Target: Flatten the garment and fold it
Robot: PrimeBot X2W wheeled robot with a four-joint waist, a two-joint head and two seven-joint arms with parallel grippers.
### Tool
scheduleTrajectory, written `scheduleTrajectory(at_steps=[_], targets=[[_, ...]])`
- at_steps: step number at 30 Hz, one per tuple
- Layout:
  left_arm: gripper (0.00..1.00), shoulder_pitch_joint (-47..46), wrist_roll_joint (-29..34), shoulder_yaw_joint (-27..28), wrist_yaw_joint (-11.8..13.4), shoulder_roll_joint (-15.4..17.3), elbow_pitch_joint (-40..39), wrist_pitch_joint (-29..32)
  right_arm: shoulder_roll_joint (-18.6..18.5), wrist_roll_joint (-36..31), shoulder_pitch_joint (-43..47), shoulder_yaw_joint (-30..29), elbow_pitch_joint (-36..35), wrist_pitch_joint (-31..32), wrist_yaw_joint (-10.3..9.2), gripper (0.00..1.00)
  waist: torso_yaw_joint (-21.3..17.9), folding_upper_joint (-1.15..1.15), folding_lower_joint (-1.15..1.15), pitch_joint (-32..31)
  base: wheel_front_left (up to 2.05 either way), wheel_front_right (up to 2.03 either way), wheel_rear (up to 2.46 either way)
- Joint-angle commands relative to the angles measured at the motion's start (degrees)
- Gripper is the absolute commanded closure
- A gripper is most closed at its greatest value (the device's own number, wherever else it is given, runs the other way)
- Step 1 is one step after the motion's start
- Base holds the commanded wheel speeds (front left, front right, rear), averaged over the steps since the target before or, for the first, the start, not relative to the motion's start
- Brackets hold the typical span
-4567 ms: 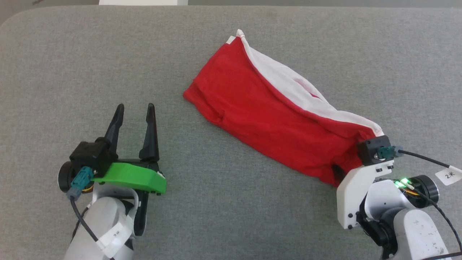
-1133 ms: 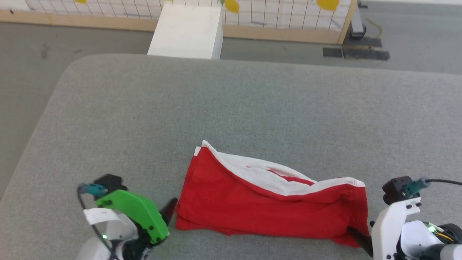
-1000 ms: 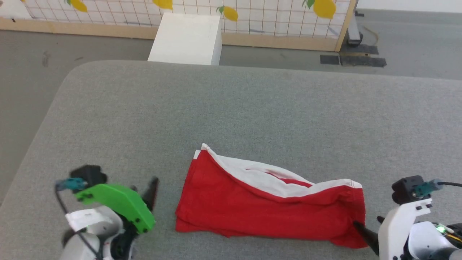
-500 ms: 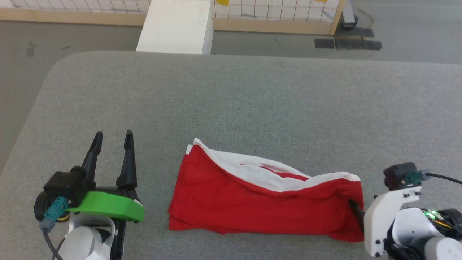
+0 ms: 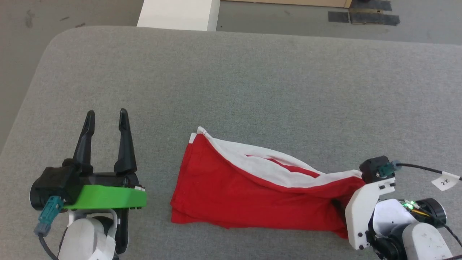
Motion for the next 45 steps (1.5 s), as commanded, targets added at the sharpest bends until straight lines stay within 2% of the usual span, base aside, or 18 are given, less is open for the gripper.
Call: scheduleTrajectory(at_steps=[1,2,3,4,5,14,19,26,34,39,45], targets=[[0.00,0.5,0.8,0.7,-0.8,-0.6,-0.2,-0.3,-0.1,-0.1,0.1,0.9,2.3,0.9,-0.08,0.00,0.4,0.00,0.00,0.6,0.00,0.00,0.00],[0.00,0.6,1.1,1.0,-1.2,-1.0,-0.1,-0.3,-0.3,0.1,0.1,1.2,2.8,1.2,-0.08,0.00,0.4,0.00,0.00,0.7,0.00,0.00,0.00],[0.00,0.5,1.5,1.4,-1.6,-1.4,-0.2,-0.3,-0.5,0.4,0.1,1.5,3.4,1.8,-0.08,0.51,0.5,0.00,0.00,0.8,0.00,0.00,0.00],[0.00,0.6,1.7,1.7,-1.9,-1.7,-0.2,-0.3,-0.8,0.5,0.0,1.8,3.7,2.0,-0.08,0.69,0.5,0.00,0.00,0.9,0.00,0.00,0.00],[0.00,0.7,1.9,2.1,-2.2,-2.1,-0.1,-0.3,-1.2,0.7,-0.1,2.2,3.9,2.2,-0.08,1.00,0.6,0.00,0.00,0.9,0.00,0.00,0.00],[0.00,1.0,3.1,4.3,-3.6,-3.7,0.5,-0.3,-4.2,3.3,-1.2,2.1,1.4,1.4,-0.08,1.00,0.2,0.00,0.00,0.3,0.00,0.00,0.00],[0.00,0.9,3.4,4.2,-4.0,-4.1,0.6,-0.3,-8.6,6.0,-1.4,0.0,-0.7,3.1,-0.08,1.00,-0.1,0.00,0.00,0.3,0.00,0.00,0.00],[0.00,0.7,3.6,3.5,-4.4,-4.2,0.5,-0.3,-16.8,8.5,-1.1,-7.3,-0.8,7.0,-0.08,1.00,-0.4,0.00,0.00,0.5,0.00,0.00,0.00],[0.00,0.5,3.6,2.6,-4.6,-4.3,1.1,-0.3,-20.0,5.5,-2.4,-15.5,4.8,7.6,-0.08,1.00,-0.4,0.00,0.00,0.7,0.00,0.00,0.00],[0.00,0.5,3.4,2.1,-4.6,-4.3,1.4,-0.3,-20.3,5.7,-2.9,-14.6,4.4,9.0,-0.08,1.00,-0.5,0.00,0.00,-0.2,0.00,0.00,0.00],[0.00,1.3,4.1,2.0,-4.7,-4.3,1.7,-0.3,-22.3,9.6,-1.5,-10.3,-4.7,17.0,-0.08,1.00,-1.2,0.00,0.00,-2.4,0.00,0.00,0.00]])
